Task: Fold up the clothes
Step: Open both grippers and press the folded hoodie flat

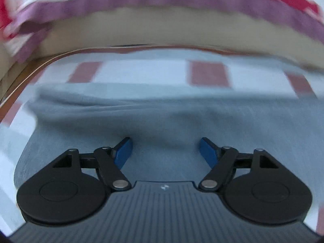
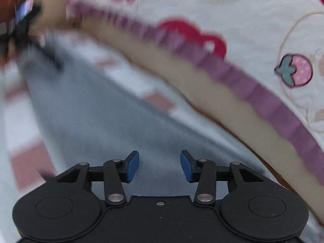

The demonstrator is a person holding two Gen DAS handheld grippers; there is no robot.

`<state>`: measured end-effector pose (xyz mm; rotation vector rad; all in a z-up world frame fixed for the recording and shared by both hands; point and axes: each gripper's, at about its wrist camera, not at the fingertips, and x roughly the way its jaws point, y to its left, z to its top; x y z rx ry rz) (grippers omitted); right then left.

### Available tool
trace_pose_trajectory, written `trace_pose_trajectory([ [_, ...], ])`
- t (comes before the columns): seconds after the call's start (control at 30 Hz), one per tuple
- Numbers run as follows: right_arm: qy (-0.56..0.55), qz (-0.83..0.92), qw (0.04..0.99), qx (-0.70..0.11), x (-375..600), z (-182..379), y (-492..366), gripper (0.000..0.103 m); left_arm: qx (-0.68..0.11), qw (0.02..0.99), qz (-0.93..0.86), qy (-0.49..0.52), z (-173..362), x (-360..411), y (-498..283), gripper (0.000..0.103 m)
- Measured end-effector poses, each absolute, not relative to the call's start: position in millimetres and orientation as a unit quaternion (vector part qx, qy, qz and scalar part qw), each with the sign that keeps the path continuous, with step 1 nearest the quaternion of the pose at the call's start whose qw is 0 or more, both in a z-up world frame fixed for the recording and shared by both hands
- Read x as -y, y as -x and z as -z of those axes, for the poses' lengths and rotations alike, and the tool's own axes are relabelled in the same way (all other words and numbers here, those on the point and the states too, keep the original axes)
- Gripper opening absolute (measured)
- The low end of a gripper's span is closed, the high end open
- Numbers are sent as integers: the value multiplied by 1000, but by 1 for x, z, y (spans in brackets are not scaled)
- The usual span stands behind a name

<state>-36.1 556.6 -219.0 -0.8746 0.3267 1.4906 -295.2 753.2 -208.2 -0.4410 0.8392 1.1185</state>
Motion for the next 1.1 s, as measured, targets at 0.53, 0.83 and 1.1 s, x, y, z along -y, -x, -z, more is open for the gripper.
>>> trace_pose_trajectory([
  [0.53, 300, -476, 789, -246, -525, 221, -117, 49, -409, 648, -637, 82, 217, -793, 316, 96],
  [0.83, 93, -351, 901, -237, -390, 166, -152, 56, -393, 741, -534, 103, 188, -717, 258, 79],
  [1.1, -133, -351, 840, -393, -265, 213, -184, 60, -327, 876, -312, 167, 164, -616, 157, 79],
])
